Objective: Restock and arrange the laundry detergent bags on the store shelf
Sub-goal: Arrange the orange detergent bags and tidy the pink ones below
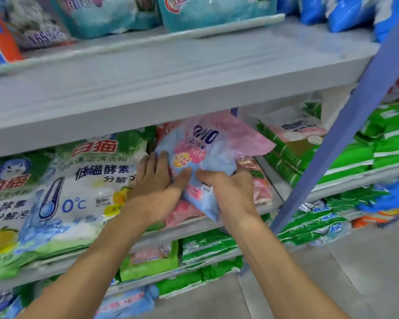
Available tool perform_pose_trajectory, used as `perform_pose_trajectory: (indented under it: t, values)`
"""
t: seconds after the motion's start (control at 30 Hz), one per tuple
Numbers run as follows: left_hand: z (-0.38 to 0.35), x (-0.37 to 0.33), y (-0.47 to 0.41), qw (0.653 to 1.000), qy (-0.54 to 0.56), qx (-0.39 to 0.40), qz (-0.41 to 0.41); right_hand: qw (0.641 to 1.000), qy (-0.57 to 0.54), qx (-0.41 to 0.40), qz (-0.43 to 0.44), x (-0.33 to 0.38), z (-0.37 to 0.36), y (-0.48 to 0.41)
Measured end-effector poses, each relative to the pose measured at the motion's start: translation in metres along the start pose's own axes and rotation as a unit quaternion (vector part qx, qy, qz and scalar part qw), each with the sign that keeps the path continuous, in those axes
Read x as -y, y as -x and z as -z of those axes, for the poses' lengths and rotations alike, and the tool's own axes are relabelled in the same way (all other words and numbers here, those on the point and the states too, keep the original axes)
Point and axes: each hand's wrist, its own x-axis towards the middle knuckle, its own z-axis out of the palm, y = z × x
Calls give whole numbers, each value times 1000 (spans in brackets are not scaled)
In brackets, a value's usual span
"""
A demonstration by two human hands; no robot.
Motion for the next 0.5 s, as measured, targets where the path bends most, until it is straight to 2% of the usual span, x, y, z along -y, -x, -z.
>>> perform_pose_trajectory:
  t: [0.07,0.13,0.2,0.23,0.33,0.4,0.43,0.5]
  values:
    - [5,-2,13,998,54,-22,-12,1000,-27,8,-12,8,9,18]
    - [13,-3,31,986,165,-10,-9,998,-49,32,-20,15,23,38]
    - [23,-7,50,944,326,39,10,996,-61,50,-30,21,40,61]
    - [29,-11,59,926,373,60,8,996,-68,54,-33,24,50,71]
    - [44,-17,84,917,385,101,16,991,-97,69,-58,37,83,105]
    - [55,-25,100,906,377,183,56,988,-96,96,-79,50,104,127]
    - [57,-33,109,879,403,246,69,986,-91,109,-87,55,115,138]
    - [57,-53,126,802,479,331,132,985,-77,122,-92,69,135,158]
